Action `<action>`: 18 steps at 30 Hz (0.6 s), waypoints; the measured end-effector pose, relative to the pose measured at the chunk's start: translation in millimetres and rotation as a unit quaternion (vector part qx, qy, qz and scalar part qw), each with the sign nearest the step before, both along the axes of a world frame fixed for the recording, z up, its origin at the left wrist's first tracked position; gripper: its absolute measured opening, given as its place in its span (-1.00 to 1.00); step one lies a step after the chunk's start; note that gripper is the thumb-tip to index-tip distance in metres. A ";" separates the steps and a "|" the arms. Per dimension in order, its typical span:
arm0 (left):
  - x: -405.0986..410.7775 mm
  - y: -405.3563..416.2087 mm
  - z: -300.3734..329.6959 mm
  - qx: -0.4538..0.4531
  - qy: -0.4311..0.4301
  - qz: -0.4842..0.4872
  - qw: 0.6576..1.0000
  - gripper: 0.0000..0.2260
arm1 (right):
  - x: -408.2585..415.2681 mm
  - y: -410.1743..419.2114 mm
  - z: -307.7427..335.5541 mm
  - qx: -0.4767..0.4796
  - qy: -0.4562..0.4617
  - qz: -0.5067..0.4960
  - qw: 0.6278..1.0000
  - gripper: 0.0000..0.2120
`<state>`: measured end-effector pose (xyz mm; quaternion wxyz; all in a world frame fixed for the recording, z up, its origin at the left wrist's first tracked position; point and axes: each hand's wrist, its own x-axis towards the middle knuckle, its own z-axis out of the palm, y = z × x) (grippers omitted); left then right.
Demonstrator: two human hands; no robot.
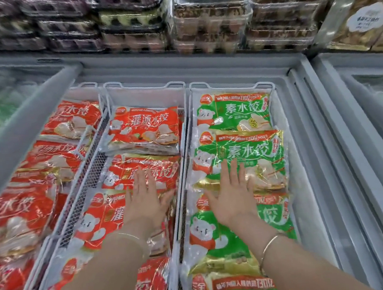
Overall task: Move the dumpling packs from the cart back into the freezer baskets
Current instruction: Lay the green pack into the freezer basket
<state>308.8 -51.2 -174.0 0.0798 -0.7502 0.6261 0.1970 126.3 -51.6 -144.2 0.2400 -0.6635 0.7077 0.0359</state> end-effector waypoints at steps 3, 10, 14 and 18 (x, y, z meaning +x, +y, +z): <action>38.7 15.8 -3.7 0.012 -0.015 0.026 0.999 -0.33 | 50.0 1.8 0.9 -0.004 -0.059 0.031 0.998 -0.32; 132.3 44.3 -26.2 0.051 0.013 0.048 0.997 -0.30 | 154.5 27.2 -23.5 0.098 -0.144 0.078 0.982 -0.18; 164.4 55.2 -45.9 0.080 0.061 0.024 0.995 -0.21 | 180.4 46.7 -61.9 0.135 -0.092 0.056 0.985 -0.06; 173.8 54.2 -58.2 0.067 0.091 0.000 0.994 -0.18 | 186.8 51.7 -78.1 0.149 -0.024 0.032 0.988 0.10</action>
